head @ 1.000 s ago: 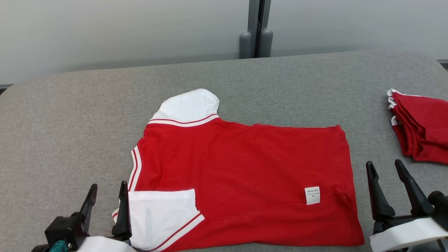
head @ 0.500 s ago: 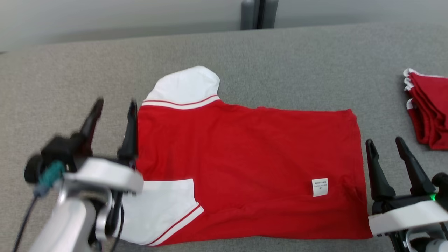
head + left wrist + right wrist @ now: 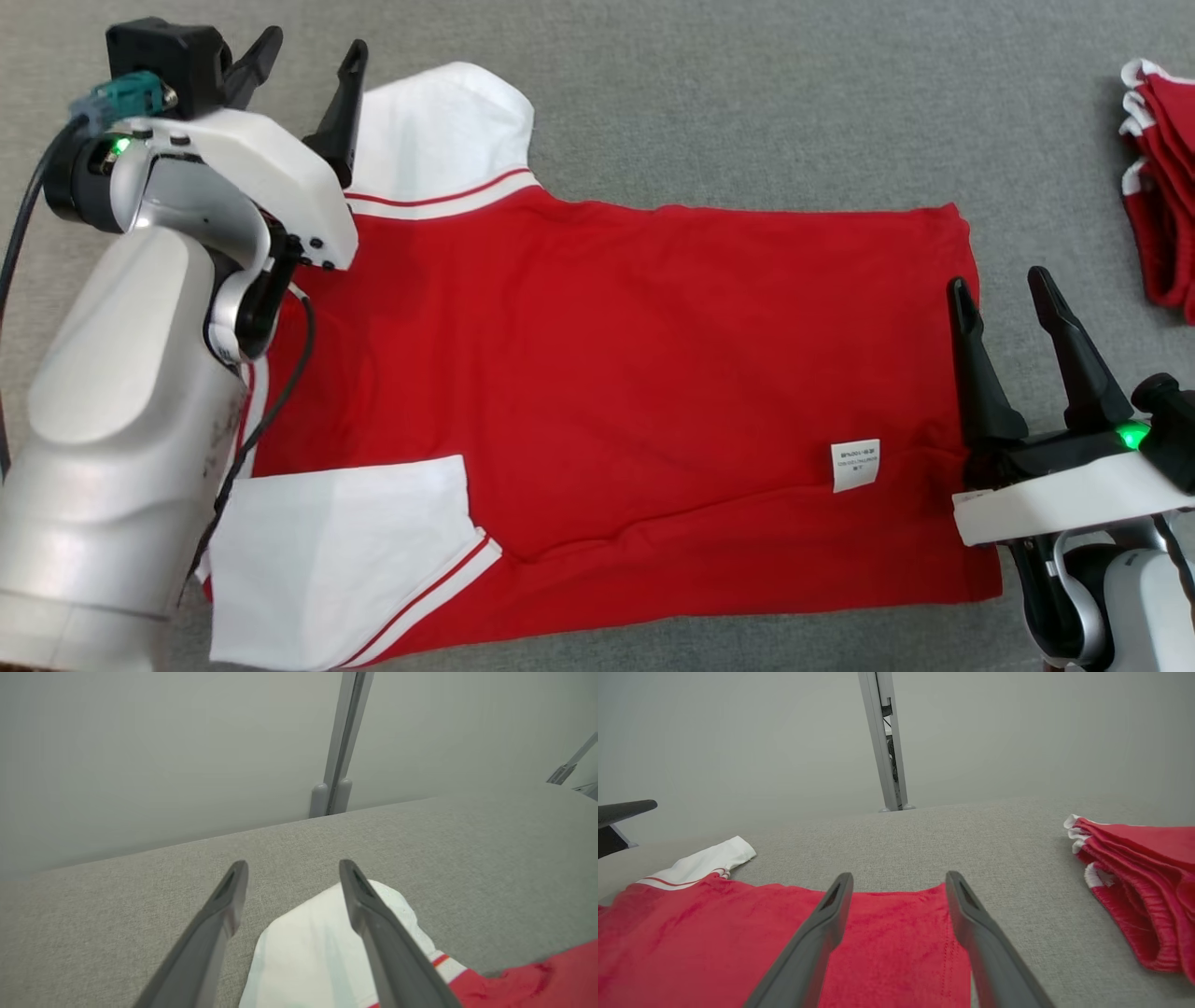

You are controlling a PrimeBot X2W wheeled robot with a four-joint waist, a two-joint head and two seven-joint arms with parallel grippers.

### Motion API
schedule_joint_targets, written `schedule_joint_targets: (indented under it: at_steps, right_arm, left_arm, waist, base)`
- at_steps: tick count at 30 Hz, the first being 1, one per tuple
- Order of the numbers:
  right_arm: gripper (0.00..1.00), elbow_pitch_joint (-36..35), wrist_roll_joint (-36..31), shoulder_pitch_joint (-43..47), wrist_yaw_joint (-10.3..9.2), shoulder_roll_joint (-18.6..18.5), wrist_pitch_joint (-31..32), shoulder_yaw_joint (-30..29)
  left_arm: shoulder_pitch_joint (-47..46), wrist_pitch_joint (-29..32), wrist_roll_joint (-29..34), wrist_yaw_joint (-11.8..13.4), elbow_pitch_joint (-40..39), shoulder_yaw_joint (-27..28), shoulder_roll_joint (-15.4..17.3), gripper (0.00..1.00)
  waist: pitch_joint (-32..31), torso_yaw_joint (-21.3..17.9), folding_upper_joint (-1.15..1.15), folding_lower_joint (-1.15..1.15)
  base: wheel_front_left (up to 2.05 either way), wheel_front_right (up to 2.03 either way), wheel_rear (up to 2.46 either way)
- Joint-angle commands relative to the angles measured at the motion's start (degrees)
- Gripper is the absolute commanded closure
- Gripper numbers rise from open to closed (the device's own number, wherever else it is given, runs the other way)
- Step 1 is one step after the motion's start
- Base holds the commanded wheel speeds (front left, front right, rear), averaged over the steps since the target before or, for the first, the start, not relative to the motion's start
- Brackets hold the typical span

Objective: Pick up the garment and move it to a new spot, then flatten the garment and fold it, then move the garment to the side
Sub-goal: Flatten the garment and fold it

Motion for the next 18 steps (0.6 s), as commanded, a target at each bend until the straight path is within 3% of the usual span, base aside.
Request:
schedule_joint_targets:
  at_steps: [1, 13, 14, 15, 18]
  right_arm:
    - [0.00, 0.7, 0.6, -1.0, 0.02, -0.2, -0.7, 0.1]
    - [0.00, 2.8, 1.3, -2.6, 0.02, -0.9, -1.1, 0.0]
    - [0.00, 3.0, 1.4, -2.7, 0.02, -1.1, -1.1, -0.3]
    - [0.00, 3.2, 1.4, -2.8, 0.02, -1.2, -1.1, -0.6]
    - [0.00, 4.0, 1.6, -3.2, 0.02, -1.6, -1.0, -1.7]
  left_arm:
    - [-2.9, 0.9, -0.6, -1.2, 5.1, -0.4, -0.2, 0.00]
    - [-9.1, 6.1, -2.2, -4.7, 27.2, -1.9, -2.4, 0.00]
    - [-9.1, 6.4, -2.4, -5.1, 28.3, -2.2, -2.8, 0.43]
    - [-9.3, 6.8, -2.4, -5.4, 29.2, -2.6, -3.2, 1.00]
    - [-10.2, 5.9, -1.9, -6.3, 30.6, -3.7, -3.9, 1.00]
  waist:
    - [1.8, -1.5, 0.00, 0.00]
    - [3.5, -2.4, 0.00, 0.00]
    - [3.4, -2.3, 0.00, 0.00]
    - [3.3, -2.2, 0.00, 0.00]
    - [3.1, -1.8, 0.00, 0.00]
  base:
    - [0.00, 0.00, 0.00]
    - [0.00, 0.00, 0.00]
    - [0.00, 0.00, 0.00]
    - [0.00, 0.00, 0.00]
    - [0.00, 0.00, 0.00]
